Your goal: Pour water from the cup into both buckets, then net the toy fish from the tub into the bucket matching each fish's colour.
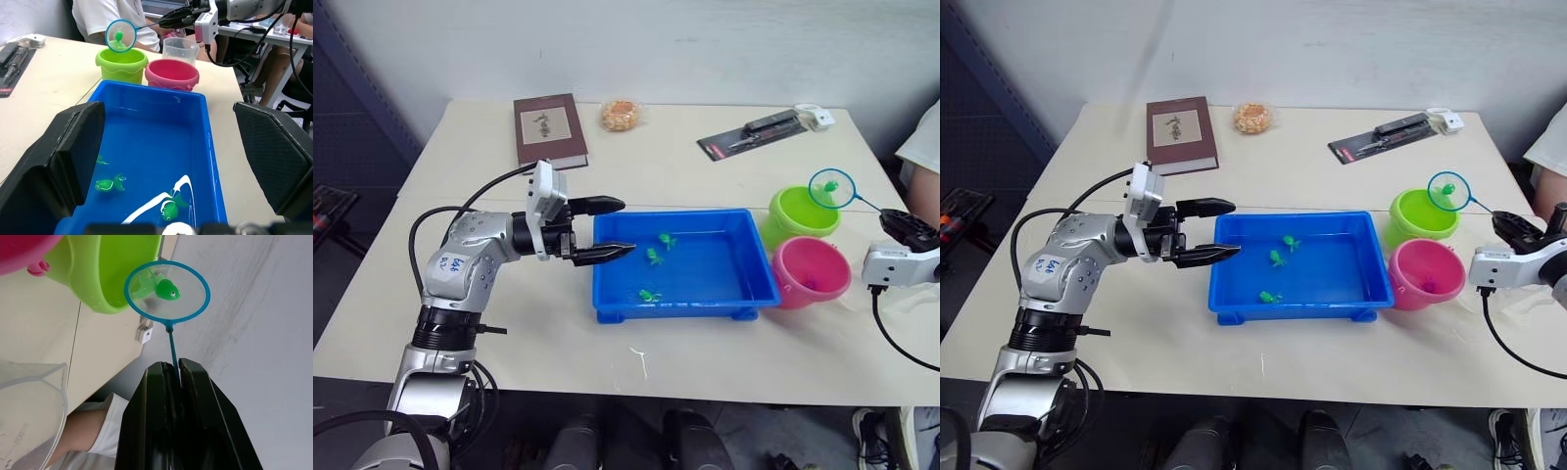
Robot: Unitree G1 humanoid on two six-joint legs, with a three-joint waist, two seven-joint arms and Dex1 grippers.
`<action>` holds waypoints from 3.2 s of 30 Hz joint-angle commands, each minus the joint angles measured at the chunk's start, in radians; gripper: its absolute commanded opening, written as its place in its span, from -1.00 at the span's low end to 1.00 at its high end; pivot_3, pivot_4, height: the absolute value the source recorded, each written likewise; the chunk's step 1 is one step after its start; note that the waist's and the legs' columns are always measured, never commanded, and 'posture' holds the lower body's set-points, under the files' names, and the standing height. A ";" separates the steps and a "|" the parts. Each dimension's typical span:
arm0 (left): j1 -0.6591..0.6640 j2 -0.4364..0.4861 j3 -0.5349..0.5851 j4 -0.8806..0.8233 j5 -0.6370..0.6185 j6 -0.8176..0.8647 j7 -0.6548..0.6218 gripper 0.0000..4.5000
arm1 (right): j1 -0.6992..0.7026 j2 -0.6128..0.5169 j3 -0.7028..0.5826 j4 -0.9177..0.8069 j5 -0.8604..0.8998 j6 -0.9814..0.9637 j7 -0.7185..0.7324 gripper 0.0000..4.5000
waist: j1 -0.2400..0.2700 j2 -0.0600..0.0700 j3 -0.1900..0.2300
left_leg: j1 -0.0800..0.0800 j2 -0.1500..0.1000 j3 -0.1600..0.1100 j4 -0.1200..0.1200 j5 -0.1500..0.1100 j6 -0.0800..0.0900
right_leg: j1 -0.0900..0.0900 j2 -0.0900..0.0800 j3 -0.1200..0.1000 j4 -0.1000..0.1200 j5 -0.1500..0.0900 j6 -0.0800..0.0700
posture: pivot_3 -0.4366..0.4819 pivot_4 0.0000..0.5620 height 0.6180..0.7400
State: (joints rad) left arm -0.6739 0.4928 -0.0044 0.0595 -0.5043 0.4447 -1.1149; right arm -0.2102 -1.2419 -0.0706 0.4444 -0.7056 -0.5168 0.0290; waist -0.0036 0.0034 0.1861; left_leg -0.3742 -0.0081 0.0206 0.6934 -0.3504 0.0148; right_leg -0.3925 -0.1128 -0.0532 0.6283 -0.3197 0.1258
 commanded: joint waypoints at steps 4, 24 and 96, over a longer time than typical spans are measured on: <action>-0.005 0.011 0.000 -0.018 0.001 -0.016 -0.009 1.00 | 0.000 -0.024 -0.004 -0.017 0.010 -0.017 -0.024 -1.00 | 0.000 0.000 0.000 | 0.000 0.000 0.000 0.000 0.000 0.000 | 0.000 0.000 0.000 0.000 0.000 0.000 | -0.05 -0.47 0.97; 0.007 0.013 0.004 -0.008 0.002 -0.032 -0.011 1.00 | 0.050 -0.043 -0.044 -0.050 0.024 0.009 -0.075 -1.00 | 0.000 0.000 0.000 | 0.000 0.000 0.001 0.000 0.000 0.000 | 0.000 0.000 0.001 0.000 0.000 0.000 | -0.05 -0.47 0.97; 0.210 0.258 0.079 -0.109 0.004 -0.020 -0.031 1.00 | -0.249 0.442 0.128 -0.688 0.980 1.277 0.818 -1.00 | 0.002 0.000 0.000 | -0.002 0.000 -0.002 0.002 -0.002 0.001 | -0.001 -0.001 -0.001 0.000 0.000 0.000 | -0.05 -0.47 0.97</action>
State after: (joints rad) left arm -0.4580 0.7431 0.0428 -0.0256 -0.4849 0.4284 -1.1481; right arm -0.4595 -0.7850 0.0972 -0.2002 0.2578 0.7827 0.8394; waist -0.0012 0.0036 0.1863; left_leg -0.3757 -0.0078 0.0190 0.6957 -0.3522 0.0162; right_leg -0.3933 -0.1135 -0.0544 0.6286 -0.3196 0.1257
